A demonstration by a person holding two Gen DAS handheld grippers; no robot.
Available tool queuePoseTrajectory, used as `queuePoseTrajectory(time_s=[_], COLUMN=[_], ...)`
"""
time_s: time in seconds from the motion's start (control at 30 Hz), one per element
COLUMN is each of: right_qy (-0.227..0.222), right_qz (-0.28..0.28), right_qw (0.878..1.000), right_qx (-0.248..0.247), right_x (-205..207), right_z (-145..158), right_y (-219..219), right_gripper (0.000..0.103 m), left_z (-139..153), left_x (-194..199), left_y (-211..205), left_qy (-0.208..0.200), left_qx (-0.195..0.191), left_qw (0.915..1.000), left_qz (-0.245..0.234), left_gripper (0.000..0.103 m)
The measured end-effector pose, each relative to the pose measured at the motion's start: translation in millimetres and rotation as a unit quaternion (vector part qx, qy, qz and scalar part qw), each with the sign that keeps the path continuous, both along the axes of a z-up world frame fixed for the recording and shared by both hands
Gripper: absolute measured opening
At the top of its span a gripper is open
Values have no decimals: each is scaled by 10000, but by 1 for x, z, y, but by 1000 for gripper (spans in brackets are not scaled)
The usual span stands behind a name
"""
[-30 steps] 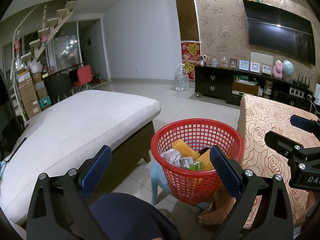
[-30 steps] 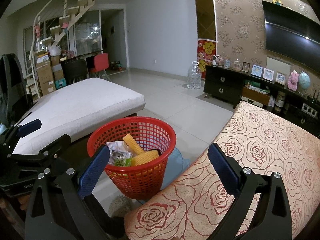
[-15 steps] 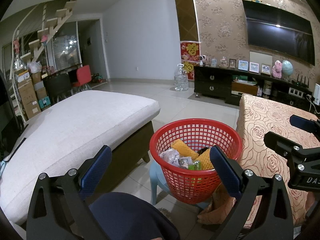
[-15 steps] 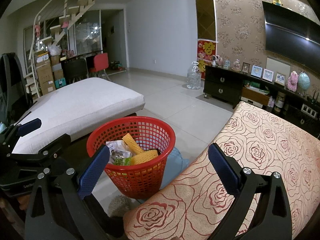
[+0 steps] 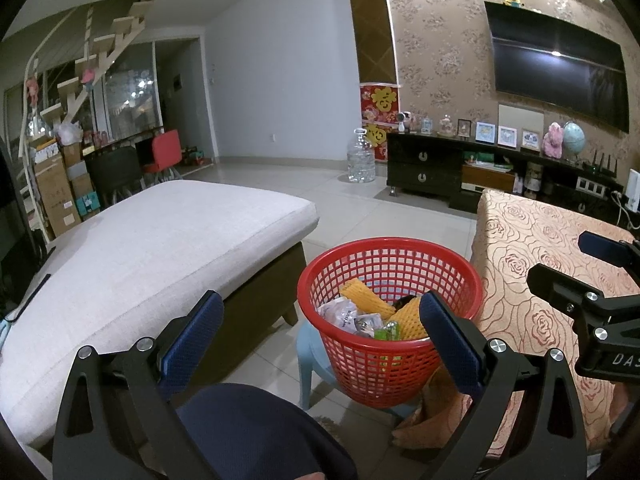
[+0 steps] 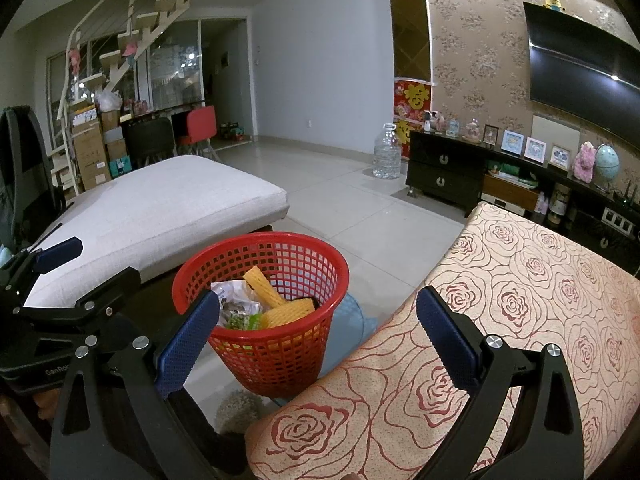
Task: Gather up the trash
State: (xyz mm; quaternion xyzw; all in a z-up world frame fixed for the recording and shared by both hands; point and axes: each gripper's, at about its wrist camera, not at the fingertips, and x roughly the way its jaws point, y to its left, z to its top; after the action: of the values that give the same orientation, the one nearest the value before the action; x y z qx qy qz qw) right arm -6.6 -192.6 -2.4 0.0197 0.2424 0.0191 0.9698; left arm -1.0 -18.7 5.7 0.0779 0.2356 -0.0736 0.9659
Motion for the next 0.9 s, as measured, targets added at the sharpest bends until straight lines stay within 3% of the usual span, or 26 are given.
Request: queuePoseTrajectory(time_s=[0.9], right_qy=[175], right_qz=[-82], right_qw=[9998], right_qx=[74], right_x=[-5], right_z=[-13], right_y=[-13], right_gripper=[96], left_z=[-8], left_x=[-3], left_y=[-11], left_qy=[0], left_qx=[-4], left_qw=[9997], left_qz=[-235], left_gripper=[95])
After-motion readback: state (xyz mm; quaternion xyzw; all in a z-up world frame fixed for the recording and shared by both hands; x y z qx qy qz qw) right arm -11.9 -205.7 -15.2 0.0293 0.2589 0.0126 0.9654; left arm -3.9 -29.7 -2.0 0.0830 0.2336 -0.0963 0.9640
